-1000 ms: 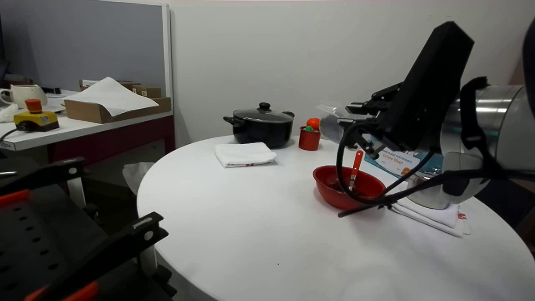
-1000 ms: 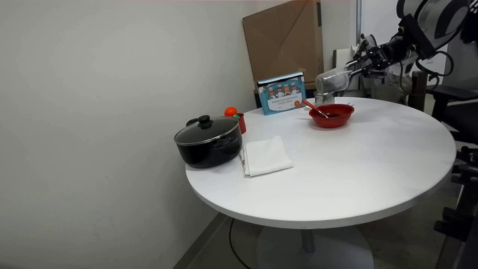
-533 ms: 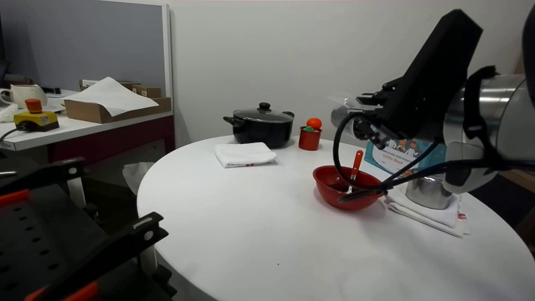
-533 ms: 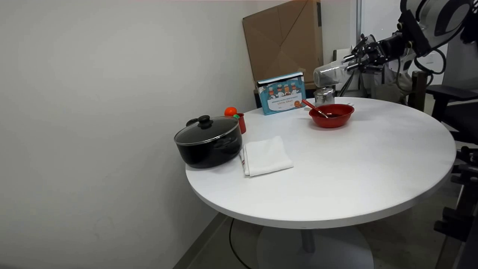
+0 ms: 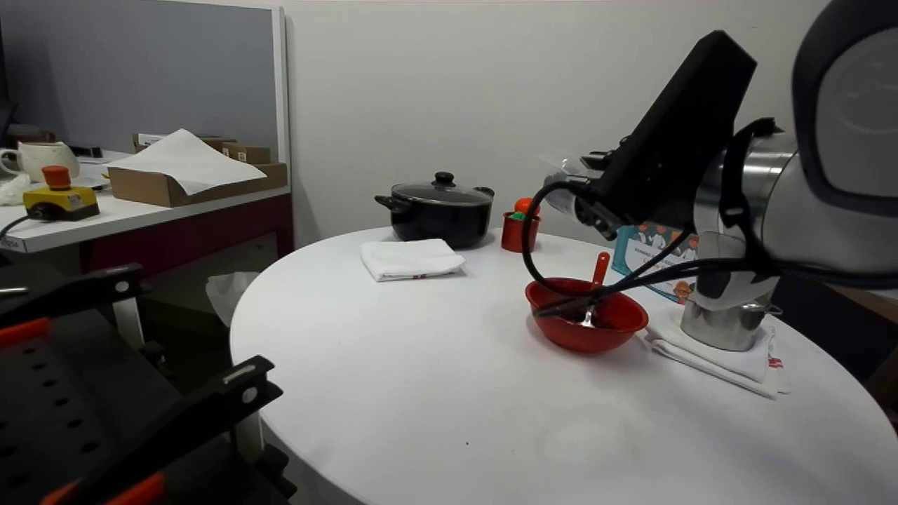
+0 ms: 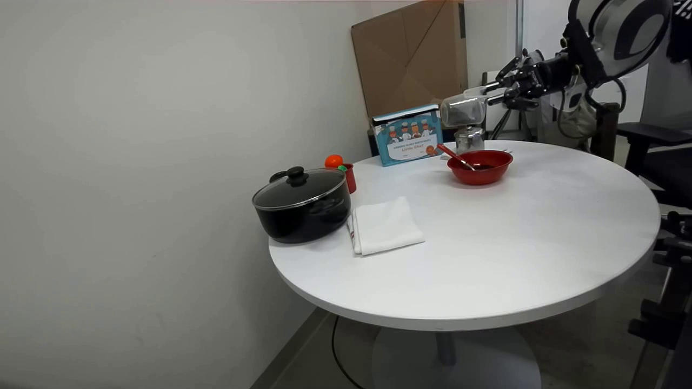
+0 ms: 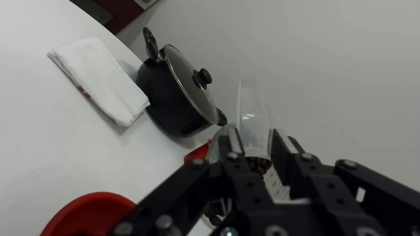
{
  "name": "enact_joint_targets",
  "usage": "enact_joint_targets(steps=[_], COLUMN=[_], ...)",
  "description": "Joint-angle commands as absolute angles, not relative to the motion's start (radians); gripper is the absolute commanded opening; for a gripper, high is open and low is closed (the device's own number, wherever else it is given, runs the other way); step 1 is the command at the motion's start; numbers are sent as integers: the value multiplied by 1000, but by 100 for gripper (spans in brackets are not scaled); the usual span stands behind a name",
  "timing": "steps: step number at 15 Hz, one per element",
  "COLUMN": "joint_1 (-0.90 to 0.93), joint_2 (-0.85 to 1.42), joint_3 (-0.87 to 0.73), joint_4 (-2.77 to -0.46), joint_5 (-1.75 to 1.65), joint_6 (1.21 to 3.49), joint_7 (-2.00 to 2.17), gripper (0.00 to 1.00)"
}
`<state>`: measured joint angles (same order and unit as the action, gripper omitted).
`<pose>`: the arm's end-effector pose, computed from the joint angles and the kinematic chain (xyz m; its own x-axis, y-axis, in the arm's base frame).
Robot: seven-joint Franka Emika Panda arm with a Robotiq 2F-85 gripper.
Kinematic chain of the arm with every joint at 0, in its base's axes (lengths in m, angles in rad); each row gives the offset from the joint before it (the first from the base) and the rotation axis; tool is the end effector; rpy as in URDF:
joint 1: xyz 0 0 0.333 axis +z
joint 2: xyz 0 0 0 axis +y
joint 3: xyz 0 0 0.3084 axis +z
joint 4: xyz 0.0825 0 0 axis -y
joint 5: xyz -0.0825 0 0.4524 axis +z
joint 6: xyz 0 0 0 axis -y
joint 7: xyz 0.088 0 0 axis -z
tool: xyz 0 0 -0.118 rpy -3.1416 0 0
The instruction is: Put some of the contents in the jug into the red bowl
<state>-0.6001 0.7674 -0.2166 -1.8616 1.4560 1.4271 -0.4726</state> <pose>0.4917 -0.3413 0.0660 0.6617 -0.4937 -0.5643 -0.5083 0.2579 -0.8217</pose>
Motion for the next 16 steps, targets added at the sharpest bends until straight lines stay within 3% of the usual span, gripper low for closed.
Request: enact_joint_targets(steps=[1, 16], joint_1=[-586, -595], joint_2=[766, 804], joint_3=[-242, -267], joint_4=[-1898, -1914], joint_5=[1506, 1533], joint_6=[1396, 1291], joint_7=[-491, -544], gripper=[7, 7])
